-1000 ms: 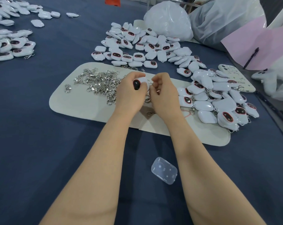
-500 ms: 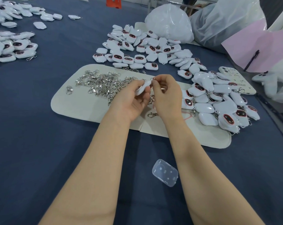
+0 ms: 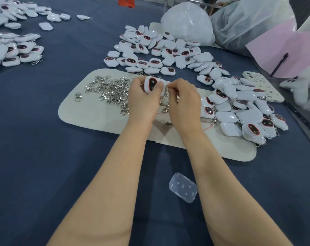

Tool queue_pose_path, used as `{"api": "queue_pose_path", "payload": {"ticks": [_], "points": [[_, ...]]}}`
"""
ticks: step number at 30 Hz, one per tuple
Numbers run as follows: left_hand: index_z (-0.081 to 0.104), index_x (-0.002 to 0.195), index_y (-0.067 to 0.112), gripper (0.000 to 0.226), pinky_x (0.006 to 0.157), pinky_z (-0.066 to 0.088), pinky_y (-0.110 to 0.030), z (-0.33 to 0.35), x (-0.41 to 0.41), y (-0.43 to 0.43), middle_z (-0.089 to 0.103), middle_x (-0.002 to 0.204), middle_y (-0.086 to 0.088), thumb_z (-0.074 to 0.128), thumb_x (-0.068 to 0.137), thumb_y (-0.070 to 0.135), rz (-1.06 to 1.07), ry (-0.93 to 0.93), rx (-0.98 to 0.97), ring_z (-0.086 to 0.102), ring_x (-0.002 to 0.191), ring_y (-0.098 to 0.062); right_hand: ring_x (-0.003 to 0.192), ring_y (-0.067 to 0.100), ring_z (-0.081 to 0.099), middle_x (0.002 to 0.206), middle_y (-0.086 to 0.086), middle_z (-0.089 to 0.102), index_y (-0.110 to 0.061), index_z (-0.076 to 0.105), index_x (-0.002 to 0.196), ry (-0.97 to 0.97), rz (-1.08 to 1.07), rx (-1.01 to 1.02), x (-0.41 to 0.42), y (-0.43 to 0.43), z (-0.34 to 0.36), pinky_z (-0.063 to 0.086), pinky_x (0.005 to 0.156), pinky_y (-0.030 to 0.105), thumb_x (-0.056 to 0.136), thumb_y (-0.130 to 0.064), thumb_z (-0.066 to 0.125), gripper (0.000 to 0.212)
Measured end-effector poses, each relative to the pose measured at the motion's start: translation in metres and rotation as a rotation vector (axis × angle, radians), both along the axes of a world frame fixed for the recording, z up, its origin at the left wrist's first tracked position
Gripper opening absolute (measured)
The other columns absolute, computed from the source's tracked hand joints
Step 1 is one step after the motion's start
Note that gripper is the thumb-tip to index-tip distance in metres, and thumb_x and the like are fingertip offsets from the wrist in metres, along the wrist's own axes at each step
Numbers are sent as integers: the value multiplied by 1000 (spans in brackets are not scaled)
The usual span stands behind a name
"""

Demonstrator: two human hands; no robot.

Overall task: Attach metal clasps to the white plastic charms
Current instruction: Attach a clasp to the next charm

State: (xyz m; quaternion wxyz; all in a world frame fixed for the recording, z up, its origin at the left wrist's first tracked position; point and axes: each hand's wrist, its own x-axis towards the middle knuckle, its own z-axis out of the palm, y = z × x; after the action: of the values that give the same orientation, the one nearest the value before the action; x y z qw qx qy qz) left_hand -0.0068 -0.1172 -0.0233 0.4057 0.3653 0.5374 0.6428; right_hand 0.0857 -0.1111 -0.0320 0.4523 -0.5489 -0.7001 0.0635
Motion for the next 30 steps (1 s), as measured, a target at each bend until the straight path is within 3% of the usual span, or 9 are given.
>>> {"api": "queue_pose_path", "payload": {"ticks": [2,5,7,9,12,16,23,27,30], "points": [[51,92,20,16,66,45,-13,-2,1,-1,55,79,11,65,86,15,50,186,42,54,65,-1,88,21,54,91,4,63,-6,61,95,14,17,-69,-2,-1,-3,42,78,30,94,-7,48,14],[50,97,19,17,63,42,-7,-5,2,0,54,79,14,63,87,16,62,269,55,52,66,3,78,5,54,88,-7,61,-14,59,100,290,79,-229,-2,0,-3,41,69,10,94,-6,49,14],[50,96,18,15,63,48,-15,-5,2,3,59,85,6,62,88,16,50,143,22,59,65,-3,70,0,54,84,-10,60,-17,58,97,546,142,-338,0,3,1,42,61,9,93,-4,51,16],[51,99,11,13,55,49,-16,-4,4,4,62,88,-4,61,90,15,0,-90,-28,62,55,-4,71,6,57,84,-6,62,-18,60,92,753,185,-401,2,5,4,46,64,20,91,-3,53,16],[53,108,1,20,56,50,-17,-2,5,5,63,86,-9,59,92,12,-116,-410,-62,61,55,-7,74,14,59,83,0,63,-16,61,89,919,192,-412,2,7,6,48,70,30,91,-4,56,13],[48,111,2,21,58,52,-18,1,4,3,62,85,-9,57,93,7,-196,-596,-64,63,59,-9,67,10,59,74,-2,64,-14,60,89,949,192,-427,0,5,6,50,70,29,92,-7,57,8],[47,113,8,24,67,53,-24,-2,3,4,59,90,-9,59,92,11,-165,-473,-105,61,68,-14,63,12,56,60,-7,63,-20,62,88,806,188,-423,1,1,9,42,55,28,92,-17,59,6],[46,126,0,39,63,52,-23,-2,5,4,58,85,-5,59,92,11,-162,-458,-118,61,66,-13,75,17,61,80,2,66,-15,62,89,720,108,-301,-2,3,7,53,76,35,92,-11,57,7],[50,116,8,27,58,53,-20,-2,7,3,60,88,-5,61,92,13,-178,-428,-122,62,61,-10,79,20,61,84,-1,64,-14,60,91,693,48,-208,-4,4,6,53,83,36,93,-8,55,9]]}}
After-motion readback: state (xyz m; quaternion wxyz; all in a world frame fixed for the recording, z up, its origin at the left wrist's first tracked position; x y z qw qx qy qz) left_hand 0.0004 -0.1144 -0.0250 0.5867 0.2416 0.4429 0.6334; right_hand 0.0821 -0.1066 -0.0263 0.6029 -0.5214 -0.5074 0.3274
